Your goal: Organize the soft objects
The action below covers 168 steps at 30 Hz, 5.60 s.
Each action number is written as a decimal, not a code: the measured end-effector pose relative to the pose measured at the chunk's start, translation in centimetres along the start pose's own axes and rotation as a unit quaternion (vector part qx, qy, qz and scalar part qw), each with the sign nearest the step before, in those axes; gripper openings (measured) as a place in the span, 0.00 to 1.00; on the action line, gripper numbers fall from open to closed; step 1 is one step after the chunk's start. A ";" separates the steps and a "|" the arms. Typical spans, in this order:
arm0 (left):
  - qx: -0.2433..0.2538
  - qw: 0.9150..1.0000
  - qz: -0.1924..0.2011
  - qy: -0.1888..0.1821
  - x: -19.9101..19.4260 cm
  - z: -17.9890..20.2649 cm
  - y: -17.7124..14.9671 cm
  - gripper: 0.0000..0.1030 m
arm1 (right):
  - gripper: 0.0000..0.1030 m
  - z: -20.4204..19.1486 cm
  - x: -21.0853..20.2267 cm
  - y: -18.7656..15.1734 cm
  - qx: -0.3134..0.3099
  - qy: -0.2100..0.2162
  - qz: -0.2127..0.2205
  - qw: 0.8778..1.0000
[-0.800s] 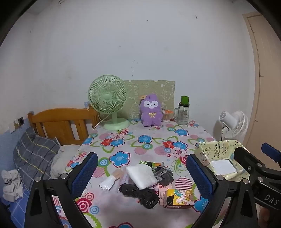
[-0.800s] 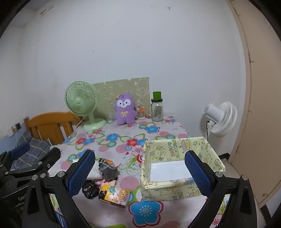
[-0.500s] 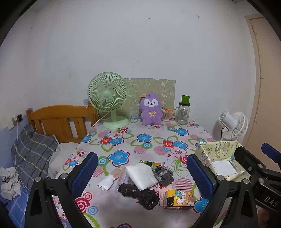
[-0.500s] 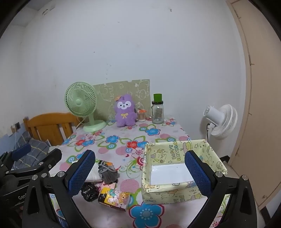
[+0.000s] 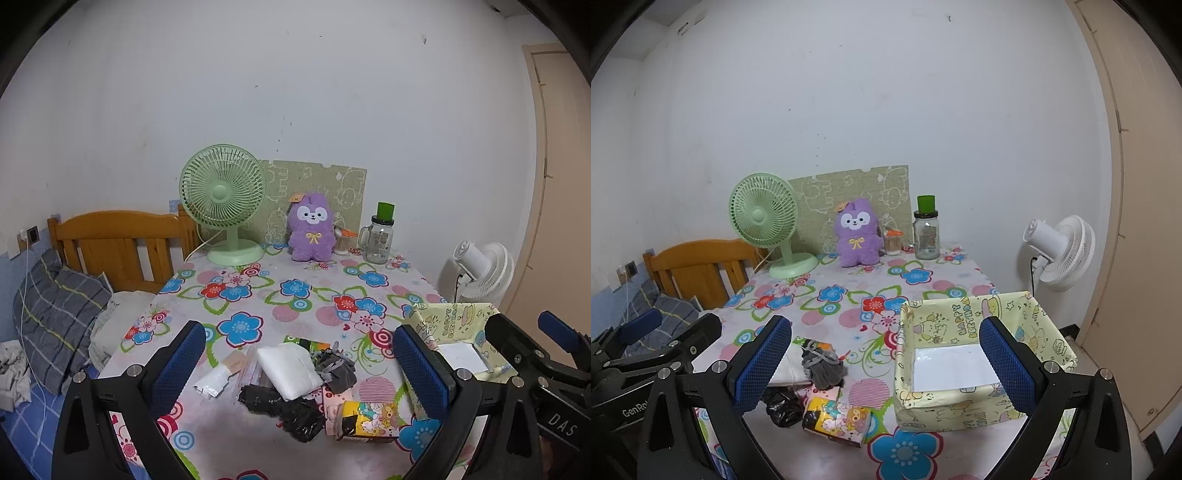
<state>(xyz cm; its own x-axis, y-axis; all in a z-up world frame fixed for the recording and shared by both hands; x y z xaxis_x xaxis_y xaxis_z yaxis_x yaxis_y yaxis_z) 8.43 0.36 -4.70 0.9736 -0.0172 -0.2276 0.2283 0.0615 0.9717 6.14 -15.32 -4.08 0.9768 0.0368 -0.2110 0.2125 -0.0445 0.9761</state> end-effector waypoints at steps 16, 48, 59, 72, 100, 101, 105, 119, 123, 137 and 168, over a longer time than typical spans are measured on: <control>0.001 1.000 -0.005 0.005 0.2 -0.5 0.2 0.99 | 1.00 0.1 0.1 -0.1 0.000 -0.001 -0.004 1.000; 0.015 1.000 -0.006 0.011 0.3 -0.3 0.0 0.99 | 1.00 0.3 0.4 -0.4 0.002 -0.009 -0.010 1.000; 0.015 1.000 -0.004 0.012 0.2 -0.2 -0.2 0.98 | 1.00 0.1 0.4 -0.5 0.000 -0.009 -0.013 1.000; 0.014 1.000 -0.008 0.019 0.4 -0.9 -0.7 0.98 | 1.00 -0.2 0.6 -0.8 0.003 -0.009 -0.016 1.000; 0.041 0.996 -0.078 -0.007 4.2 -1.4 -8.0 0.96 | 0.98 -4.0 4.8 -7.2 0.008 0.011 -0.067 0.998; 0.041 0.996 -0.083 -0.009 4.4 -1.4 -8.4 0.96 | 0.97 -4.1 5.0 -7.5 0.007 0.011 -0.070 0.997; 0.048 0.994 -0.093 -0.014 4.9 -1.3 -9.7 0.96 | 0.97 -4.6 5.7 -9.1 0.006 0.012 -0.086 0.996; 0.042 0.989 -0.141 -0.027 7.0 -1.5 -13.8 0.93 | 0.93 -5.5 8.2 -14.1 0.020 0.006 -0.155 0.988; 0.053 0.988 -0.140 -0.025 7.4 -1.4 -14.3 0.93 | 0.92 -5.5 8.8 -15.0 0.023 0.000 -0.168 0.986; 0.063 0.987 -0.145 -0.024 8.2 -1.5 -15.0 0.90 | 0.75 -5.5 9.7 -16.5 0.042 -0.007 -0.204 0.978; 0.027 0.987 -0.150 -0.055 8.1 -1.4 -14.1 0.24 | 0.75 -6.9 9.3 -15.0 0.027 0.007 -0.183 0.983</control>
<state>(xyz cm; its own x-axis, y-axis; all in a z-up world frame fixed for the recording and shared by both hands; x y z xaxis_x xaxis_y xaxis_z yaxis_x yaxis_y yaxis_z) 13.08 0.70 -20.37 0.8550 -0.1343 -0.5009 0.5034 -0.0169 0.8639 11.89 -7.41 -20.33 0.8346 0.0731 -0.5459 0.5505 -0.0788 0.8311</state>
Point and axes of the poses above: each gripper's, at about its wrist camera, not at the fingertips, and x roughly the way its jaws point, z to its right, y to its top, the point moved 8 cm from there along x, roughly the way its jaws point, and after that the axes turned 11 degrees about z, right-handed, at the moved point
